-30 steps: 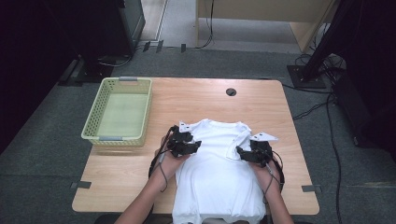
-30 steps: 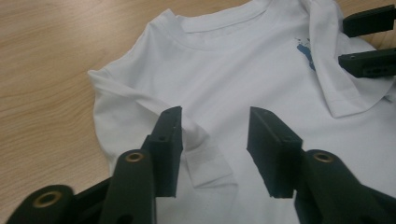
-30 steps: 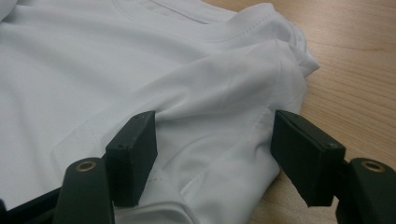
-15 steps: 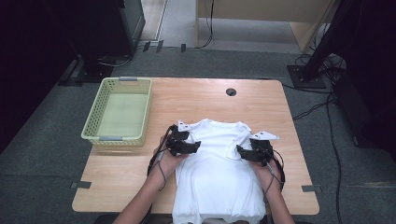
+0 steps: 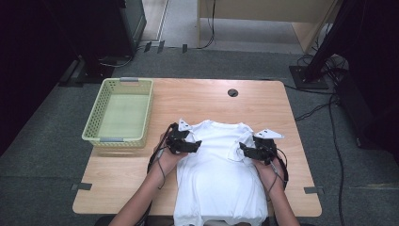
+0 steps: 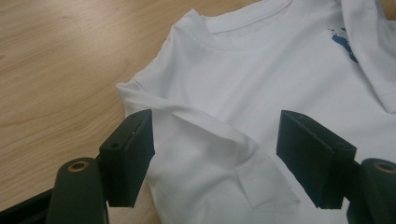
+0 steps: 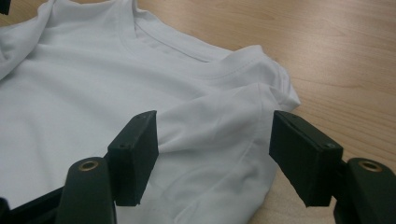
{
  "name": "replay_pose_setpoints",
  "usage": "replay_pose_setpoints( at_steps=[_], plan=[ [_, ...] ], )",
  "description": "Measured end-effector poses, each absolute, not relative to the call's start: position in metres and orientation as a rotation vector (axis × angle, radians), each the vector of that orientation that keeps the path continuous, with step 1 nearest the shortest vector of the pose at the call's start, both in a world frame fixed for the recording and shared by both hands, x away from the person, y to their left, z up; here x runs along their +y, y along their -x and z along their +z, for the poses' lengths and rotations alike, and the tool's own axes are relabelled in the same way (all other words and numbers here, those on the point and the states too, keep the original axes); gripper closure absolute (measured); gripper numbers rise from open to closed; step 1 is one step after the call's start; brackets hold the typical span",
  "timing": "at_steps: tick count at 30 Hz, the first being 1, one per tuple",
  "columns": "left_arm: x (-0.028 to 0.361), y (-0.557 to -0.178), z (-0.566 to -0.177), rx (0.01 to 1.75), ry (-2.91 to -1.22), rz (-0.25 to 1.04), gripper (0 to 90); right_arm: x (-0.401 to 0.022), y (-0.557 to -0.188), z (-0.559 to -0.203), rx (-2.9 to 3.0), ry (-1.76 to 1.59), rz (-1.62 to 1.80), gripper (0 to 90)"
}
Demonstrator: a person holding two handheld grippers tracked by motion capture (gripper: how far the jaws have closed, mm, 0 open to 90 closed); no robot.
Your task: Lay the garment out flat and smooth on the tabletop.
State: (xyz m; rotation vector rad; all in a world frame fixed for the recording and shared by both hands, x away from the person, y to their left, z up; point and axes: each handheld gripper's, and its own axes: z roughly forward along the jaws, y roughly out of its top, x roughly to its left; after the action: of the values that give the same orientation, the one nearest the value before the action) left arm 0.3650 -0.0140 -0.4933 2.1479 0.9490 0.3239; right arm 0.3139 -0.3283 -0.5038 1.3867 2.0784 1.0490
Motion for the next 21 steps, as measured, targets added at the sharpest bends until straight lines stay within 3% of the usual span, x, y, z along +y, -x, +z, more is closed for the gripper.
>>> replay_pose_setpoints(
  at_steps=[7, 9, 21],
  plan=[
    [-0.01, -0.37, -0.496, 0.92, -2.162, 0.363, 27.4, -0.329, -0.318, -0.501, 2.07, -1.367, 1.047, 32.8],
    [-0.009, -0.37, -0.496, 0.914, -2.156, 0.361, 21.8, -0.33, -0.319, -0.502, 2.074, -1.361, 1.047, 32.9],
    [-0.002, -0.383, -0.502, 0.977, -2.14, 0.338, 21.7, -0.327, -0.329, -0.505, 2.095, -1.339, 1.035, 32.9]
  ],
)
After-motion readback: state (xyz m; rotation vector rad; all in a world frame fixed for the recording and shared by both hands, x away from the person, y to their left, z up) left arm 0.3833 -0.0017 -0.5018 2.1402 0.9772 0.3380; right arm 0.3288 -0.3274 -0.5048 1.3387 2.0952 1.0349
